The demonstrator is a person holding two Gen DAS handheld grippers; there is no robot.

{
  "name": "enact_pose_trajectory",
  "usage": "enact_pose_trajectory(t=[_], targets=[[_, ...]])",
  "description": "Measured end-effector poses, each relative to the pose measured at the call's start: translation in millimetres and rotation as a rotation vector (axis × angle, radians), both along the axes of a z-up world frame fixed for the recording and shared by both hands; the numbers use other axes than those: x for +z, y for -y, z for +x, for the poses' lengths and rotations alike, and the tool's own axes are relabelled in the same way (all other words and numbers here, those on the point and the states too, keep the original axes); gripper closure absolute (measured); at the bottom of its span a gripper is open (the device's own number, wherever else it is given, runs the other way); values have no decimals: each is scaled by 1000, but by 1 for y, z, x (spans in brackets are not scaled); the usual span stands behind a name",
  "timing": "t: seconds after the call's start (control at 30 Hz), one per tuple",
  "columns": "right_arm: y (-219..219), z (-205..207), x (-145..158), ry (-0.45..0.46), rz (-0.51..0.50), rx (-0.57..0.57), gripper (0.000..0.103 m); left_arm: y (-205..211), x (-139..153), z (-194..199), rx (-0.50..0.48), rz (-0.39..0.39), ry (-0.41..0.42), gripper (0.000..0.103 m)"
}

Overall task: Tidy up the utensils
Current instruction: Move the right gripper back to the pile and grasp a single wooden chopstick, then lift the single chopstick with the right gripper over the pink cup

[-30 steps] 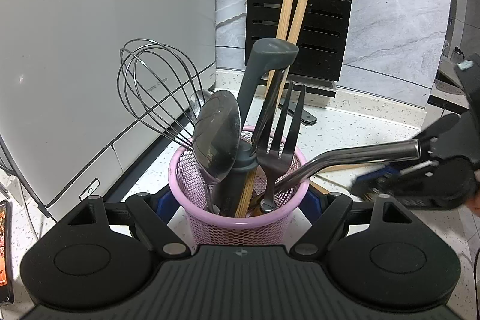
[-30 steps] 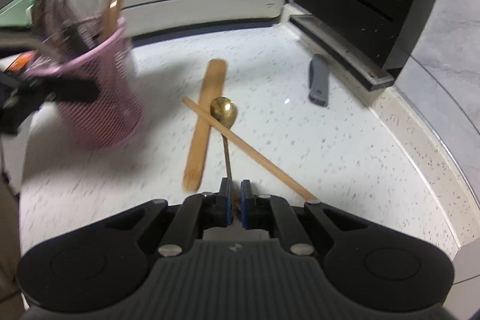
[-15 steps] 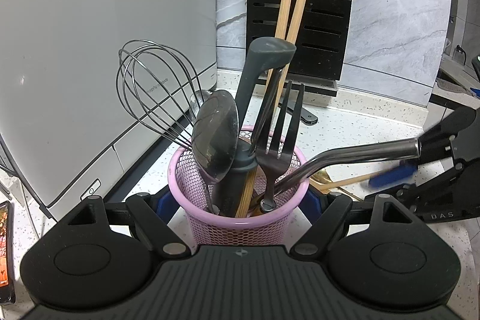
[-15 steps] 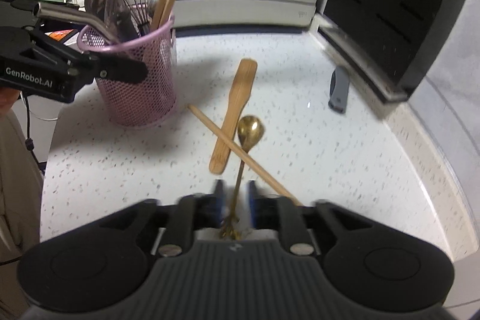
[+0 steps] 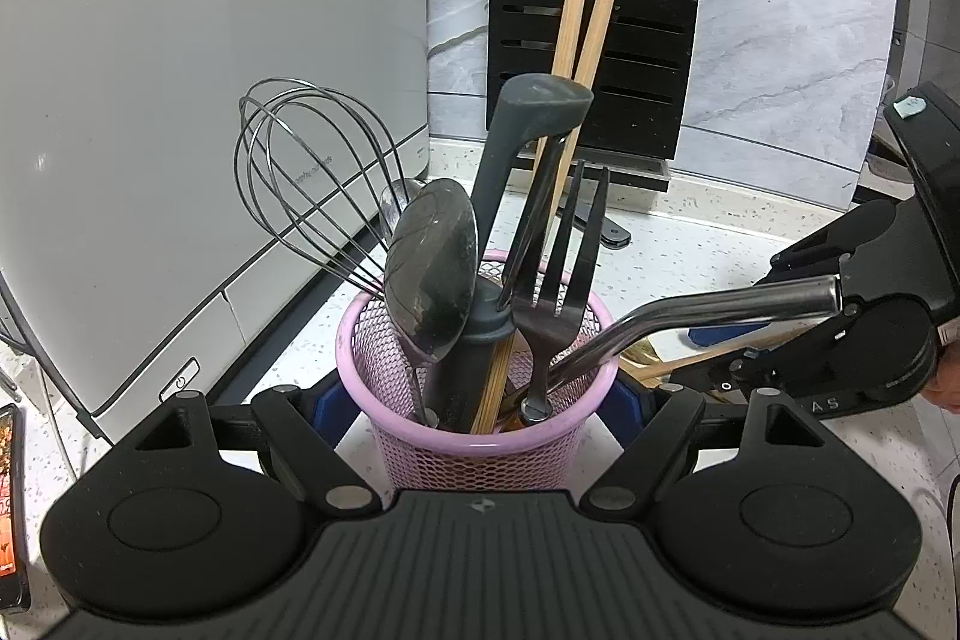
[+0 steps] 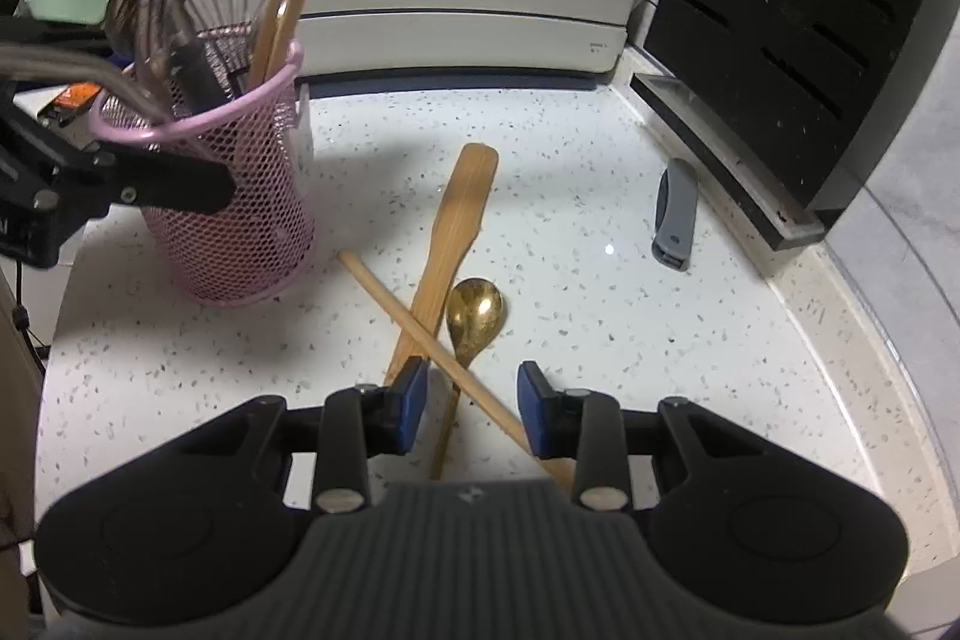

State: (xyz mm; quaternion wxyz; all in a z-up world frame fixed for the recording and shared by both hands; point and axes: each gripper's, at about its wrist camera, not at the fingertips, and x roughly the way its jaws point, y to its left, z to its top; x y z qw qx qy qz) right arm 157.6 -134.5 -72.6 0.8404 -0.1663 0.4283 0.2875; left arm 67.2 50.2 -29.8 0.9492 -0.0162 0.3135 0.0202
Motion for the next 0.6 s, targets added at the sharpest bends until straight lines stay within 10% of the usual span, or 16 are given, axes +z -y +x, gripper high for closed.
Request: enact_pose_trajectory(t=[0.2, 0.6], targets=[[-1, -2, -5, -28, 22, 17, 100, 0, 0, 0, 0, -1, 0, 10], [5, -7, 14, 13, 61, -30, 102, 0, 0, 0, 1, 0, 0, 10]])
